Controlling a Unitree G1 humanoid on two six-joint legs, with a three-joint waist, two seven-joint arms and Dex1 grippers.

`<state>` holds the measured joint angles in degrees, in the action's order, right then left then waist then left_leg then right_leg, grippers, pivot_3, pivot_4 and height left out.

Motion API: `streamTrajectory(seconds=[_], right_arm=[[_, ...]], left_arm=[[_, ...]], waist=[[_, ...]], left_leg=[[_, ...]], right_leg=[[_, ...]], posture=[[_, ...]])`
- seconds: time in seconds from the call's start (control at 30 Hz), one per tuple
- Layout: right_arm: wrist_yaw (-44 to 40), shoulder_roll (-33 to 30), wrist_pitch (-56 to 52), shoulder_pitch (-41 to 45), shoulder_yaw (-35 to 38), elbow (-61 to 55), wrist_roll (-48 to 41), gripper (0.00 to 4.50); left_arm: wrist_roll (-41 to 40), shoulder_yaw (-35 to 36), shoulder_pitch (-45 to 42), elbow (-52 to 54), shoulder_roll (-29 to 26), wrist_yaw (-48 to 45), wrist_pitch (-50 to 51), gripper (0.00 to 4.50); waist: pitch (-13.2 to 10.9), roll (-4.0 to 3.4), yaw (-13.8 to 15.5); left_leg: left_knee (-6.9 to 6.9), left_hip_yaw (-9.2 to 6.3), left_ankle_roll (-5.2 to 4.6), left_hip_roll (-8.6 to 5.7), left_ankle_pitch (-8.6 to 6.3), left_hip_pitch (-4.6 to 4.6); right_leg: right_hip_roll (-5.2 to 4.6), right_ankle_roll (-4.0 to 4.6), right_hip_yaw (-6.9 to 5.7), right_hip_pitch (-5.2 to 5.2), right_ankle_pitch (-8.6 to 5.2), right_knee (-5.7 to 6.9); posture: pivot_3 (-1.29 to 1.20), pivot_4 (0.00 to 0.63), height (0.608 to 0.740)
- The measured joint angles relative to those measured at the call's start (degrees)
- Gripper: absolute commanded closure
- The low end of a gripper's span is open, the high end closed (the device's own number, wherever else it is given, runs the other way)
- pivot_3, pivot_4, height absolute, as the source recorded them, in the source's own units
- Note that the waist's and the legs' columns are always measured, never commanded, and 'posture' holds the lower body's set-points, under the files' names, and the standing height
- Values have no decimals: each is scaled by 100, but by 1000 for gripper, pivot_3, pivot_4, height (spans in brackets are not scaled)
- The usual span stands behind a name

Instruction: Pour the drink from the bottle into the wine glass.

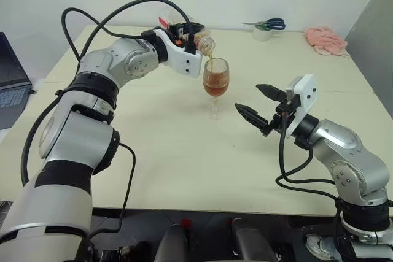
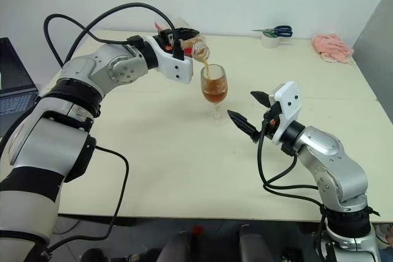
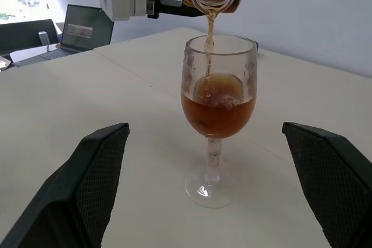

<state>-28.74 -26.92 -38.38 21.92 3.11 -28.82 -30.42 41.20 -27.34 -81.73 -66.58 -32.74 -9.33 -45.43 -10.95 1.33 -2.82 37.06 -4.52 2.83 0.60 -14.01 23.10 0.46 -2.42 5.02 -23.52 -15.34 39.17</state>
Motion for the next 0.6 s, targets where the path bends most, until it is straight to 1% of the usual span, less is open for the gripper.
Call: streamTrajectory(seconds=[0.13, 0.23, 0.3, 0.37, 0.47, 0.53, 0.6], right_arm=[[-70, 0, 29, 37, -5, 9, -3, 0], [-135, -2, 31, 165, -6, 70, -9, 0], [-209, -10, 27, 386, -10, 155, -23, 0], [-259, -60, -48, 791, -31, 222, -49, 0], [-259, -129, -389, 1628, -56, 241, -243, 0], [-263, -135, -659, 1994, -108, 266, -388, 0], [-296, -166, -885, 2312, -388, 338, -403, 0]], left_arm=[[-1124, 760, 51, -106, 250, -977, 247, 2703], [-1807, 1198, 207, -79, 382, -1602, 529, 2703], [-2427, 1640, 404, -23, 460, -2075, 988, 2703], [-3058, 2142, 645, 219, 458, -2416, 1614, 2703], [-3917, 2917, 1113, 807, 386, -2497, 2760, 2703], [-4299, 3299, 1434, 1186, 369, -2313, 3393, 2703], [-4682, 3699, 1855, 1611, 377, -2045, 4018, 2703]], waist=[[1, -1, -12], [1, -1, -29], [0, -1, -65], [0, -1, -122], [1, -2, -206], [2, -2, -217], [2, -2, -220]], left_leg=[[1, 1, 0, 0, 0, -2], [3, 1, -1, 0, 1, -6], [10, 3, -1, 0, 1, -10], [13, 4, -3, 1, 2, -16], [15, -6, -5, 6, 3, -23], [15, -12, -5, 8, 3, -24], [15, -11, -5, 9, 3, -24]], right_leg=[[0, 0, 1, 0, 0, 1], [0, 0, 2, 1, 0, 12], [1, 0, 5, 0, 0, 29], [2, 1, 9, -2, 0, 44], [4, 4, 3, -2, -3, 64], [5, 7, -3, -2, -5, 69], [3, 8, 0, -4, -5, 72]], posture=[[0, 150, 740], [0, 150, 740], [0, 150, 740], [0, 150, 740], [0, 150, 740], [0, 150, 740], [0, 150, 740]])
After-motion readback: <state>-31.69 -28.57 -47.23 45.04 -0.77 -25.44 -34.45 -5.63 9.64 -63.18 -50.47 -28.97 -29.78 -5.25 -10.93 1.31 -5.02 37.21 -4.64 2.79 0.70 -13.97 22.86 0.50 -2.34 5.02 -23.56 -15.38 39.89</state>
